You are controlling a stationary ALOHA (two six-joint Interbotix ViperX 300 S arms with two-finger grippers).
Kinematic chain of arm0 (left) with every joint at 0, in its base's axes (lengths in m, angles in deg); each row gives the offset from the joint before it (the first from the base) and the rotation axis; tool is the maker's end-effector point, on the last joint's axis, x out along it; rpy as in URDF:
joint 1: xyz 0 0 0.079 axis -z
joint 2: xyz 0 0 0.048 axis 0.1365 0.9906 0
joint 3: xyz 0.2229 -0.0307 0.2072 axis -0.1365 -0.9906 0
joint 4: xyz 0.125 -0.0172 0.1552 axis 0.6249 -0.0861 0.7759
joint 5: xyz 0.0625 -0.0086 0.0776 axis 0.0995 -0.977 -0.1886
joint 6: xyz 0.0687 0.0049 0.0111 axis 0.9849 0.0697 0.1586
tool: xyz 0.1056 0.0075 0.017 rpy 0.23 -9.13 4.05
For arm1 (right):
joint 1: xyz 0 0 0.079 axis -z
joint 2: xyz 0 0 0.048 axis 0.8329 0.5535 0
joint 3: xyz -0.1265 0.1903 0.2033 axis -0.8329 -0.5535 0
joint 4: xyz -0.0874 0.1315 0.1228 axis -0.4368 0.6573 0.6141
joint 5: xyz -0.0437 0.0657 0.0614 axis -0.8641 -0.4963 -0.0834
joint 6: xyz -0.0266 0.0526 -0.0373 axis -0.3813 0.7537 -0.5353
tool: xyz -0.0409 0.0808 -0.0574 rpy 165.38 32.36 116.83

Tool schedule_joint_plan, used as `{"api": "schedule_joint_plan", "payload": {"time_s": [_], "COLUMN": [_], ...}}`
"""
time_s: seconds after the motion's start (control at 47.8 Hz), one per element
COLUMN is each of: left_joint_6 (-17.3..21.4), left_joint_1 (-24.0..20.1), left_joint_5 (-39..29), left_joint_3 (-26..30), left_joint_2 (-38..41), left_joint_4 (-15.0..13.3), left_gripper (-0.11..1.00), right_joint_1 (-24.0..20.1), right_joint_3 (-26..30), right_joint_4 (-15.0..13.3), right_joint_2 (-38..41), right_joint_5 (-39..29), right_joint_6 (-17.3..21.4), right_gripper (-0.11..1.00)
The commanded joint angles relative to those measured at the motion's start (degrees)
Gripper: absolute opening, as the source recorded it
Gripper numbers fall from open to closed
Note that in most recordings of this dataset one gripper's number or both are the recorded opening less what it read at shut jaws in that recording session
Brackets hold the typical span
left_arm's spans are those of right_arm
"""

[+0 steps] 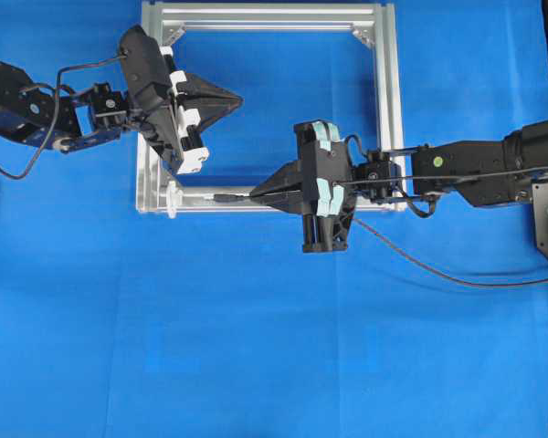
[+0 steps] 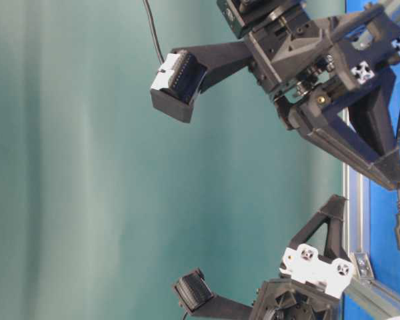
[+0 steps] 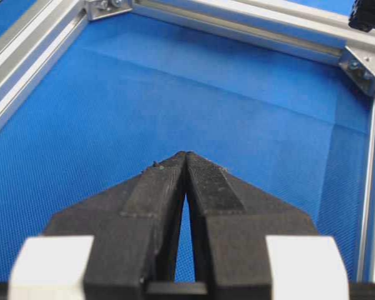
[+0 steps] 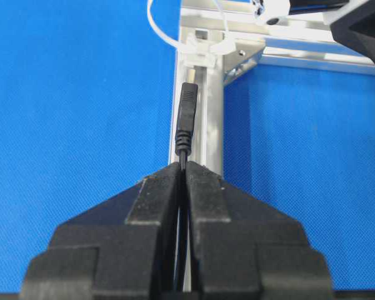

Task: Insert the wire through the string loop located on the left side.
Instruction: 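Carry the cable plug with the right gripper toward the white zip-tie loop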

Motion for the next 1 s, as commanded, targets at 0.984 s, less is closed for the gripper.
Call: {"api": "schedule_joint_plan", "payload": {"time_s": [0.984], "left_joint_6": [-0.1], "left_joint_1": [0.2], "left_joint_5": [0.4], "left_joint_3": [0.4], "left_joint_2": [-1.9], "left_joint_4": [0.2], "left_gripper": [0.0], "right_joint_1": [0.0], "right_joint_3": [7.9], "right_joint_4": [0.1], "right_joint_2": [5.4], "right_joint_5": [1.5], "right_joint_6": [0.1], "right_gripper": [0.0]}}
